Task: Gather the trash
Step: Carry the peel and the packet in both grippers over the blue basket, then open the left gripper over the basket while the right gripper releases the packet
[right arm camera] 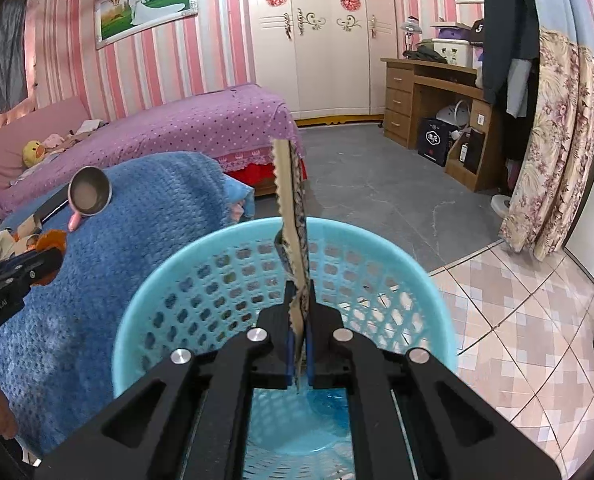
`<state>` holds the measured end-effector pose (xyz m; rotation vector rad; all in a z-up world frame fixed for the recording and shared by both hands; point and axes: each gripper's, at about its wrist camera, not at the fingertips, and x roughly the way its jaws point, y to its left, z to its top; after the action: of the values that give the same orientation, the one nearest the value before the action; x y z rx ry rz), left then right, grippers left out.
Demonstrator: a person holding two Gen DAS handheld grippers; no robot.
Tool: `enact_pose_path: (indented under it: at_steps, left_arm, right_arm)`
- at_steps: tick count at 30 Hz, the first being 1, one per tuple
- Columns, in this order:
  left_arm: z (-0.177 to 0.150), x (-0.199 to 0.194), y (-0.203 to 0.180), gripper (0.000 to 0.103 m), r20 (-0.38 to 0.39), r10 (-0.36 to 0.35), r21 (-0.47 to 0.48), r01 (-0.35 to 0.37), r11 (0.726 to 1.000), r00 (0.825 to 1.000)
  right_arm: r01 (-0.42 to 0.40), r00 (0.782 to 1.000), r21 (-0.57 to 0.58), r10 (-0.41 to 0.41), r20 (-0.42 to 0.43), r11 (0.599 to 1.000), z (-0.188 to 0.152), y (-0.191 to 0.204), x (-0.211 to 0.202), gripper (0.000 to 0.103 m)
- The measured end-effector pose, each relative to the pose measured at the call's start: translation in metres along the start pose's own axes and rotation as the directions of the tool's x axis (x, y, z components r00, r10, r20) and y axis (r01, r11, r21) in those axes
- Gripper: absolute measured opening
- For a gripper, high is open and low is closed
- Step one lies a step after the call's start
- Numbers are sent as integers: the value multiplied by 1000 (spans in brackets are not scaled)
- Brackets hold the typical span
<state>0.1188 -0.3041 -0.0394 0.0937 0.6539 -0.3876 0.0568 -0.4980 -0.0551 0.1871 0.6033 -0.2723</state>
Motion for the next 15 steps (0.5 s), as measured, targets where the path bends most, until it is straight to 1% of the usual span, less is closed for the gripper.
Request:
enact_pose_path:
  at_steps: [7, 13, 15]
  left_arm:
    - [0, 16, -41, 25, -13, -42, 29, 43, 999, 999]
    - [0, 23, -74, 25, -6, -72, 70, 72, 995, 997]
    - [0, 26, -78, 25, -12, -79, 68, 80, 994, 997]
  right_arm:
    - [23, 1000, 45, -23, -1, 999, -4, -31, 0, 4]
    - [32, 999, 51, -33, 11, 998, -6, -40, -3, 4]
    - [29, 999, 54, -30, 18, 998, -5, -41, -4, 4]
